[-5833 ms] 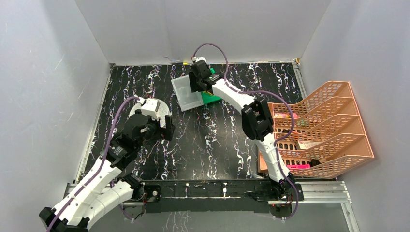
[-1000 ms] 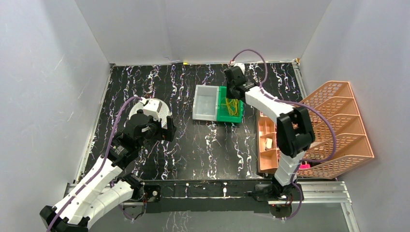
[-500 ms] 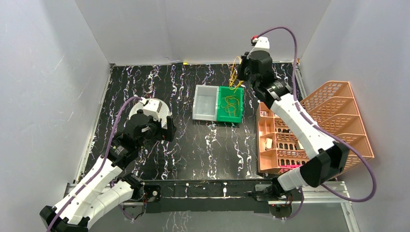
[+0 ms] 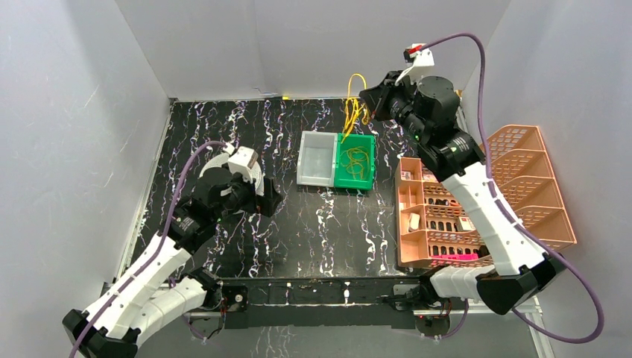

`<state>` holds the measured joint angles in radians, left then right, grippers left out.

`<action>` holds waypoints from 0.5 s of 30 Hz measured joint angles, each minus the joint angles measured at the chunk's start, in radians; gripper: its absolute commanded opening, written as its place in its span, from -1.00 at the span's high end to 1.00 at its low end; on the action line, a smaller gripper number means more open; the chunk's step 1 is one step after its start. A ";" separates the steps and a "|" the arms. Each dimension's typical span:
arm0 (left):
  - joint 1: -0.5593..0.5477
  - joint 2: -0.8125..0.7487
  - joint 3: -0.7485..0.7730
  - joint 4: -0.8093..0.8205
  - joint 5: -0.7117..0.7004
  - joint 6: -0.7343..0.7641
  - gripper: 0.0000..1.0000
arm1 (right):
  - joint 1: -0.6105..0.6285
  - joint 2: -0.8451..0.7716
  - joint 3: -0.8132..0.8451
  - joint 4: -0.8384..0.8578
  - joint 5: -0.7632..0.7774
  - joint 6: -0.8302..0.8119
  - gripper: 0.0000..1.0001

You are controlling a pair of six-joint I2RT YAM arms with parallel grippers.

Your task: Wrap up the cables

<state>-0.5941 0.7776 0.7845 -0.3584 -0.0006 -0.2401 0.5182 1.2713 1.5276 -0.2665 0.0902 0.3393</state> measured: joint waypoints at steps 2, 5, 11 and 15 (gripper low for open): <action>0.000 0.018 0.039 0.000 0.040 -0.004 -0.97 | 0.000 -0.017 -0.001 0.000 -0.056 0.000 1.00; 0.000 0.035 0.113 0.008 0.100 -0.011 -0.97 | 0.000 -0.049 -0.017 0.005 -0.129 0.000 1.00; 0.000 0.056 0.262 0.052 0.249 -0.025 -0.97 | 0.000 -0.148 -0.116 0.015 -0.277 -0.003 1.00; 0.000 0.084 0.311 0.091 0.364 -0.029 -0.97 | 0.000 -0.189 -0.168 0.030 -0.391 -0.003 1.00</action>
<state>-0.5941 0.8616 1.0954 -0.2672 0.3637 -0.2695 0.5182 1.0821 1.3598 -0.2363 -0.3008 0.3363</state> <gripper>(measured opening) 0.983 0.019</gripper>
